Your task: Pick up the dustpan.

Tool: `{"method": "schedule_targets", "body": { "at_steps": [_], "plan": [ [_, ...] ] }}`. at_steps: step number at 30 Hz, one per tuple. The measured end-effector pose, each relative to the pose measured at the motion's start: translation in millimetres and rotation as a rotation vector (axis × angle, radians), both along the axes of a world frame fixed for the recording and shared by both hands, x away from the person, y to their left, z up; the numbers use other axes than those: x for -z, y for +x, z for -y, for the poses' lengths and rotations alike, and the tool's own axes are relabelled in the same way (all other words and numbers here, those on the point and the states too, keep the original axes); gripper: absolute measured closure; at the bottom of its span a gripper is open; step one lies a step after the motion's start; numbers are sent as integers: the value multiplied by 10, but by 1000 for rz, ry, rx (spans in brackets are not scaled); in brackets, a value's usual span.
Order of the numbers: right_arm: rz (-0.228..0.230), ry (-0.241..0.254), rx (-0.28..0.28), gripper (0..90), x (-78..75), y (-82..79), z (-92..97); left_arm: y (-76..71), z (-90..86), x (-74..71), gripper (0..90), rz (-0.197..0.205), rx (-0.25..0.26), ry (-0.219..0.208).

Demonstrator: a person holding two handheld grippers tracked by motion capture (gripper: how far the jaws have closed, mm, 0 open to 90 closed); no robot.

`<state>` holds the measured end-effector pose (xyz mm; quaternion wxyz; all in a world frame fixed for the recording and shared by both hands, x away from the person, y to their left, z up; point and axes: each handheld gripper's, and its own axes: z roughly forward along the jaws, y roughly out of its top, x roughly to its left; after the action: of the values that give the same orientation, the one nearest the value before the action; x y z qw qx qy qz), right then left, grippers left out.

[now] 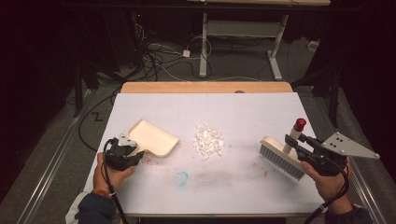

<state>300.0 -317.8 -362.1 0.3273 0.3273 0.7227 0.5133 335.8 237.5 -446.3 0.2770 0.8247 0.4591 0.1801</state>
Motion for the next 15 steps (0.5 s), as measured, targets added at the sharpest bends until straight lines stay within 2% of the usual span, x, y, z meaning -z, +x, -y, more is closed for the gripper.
{"method": "schedule_targets", "body": {
  "at_steps": [3, 4, 5, 13, 15],
  "plan": [
    [0, 7, 7, 703, -8, -6, 3, -108, 19, -45, 638, -8, 47, 12],
    [5, 6, 8, 703, -11, -8, 5, -108, 19, -45, 639, -8, 47, 12],
    [5, 7, 9, 703, -14, -10, 4, -176, 69, -61, 638, -10, 76, 36],
    [0, 15, 51, 703, -8, 6, 27, -352, 192, -49, 638, -32, 148, 51],
    [1, 16, 53, 703, -9, 9, 29, -381, 212, -37, 639, -28, 148, 57]
  ]
}}
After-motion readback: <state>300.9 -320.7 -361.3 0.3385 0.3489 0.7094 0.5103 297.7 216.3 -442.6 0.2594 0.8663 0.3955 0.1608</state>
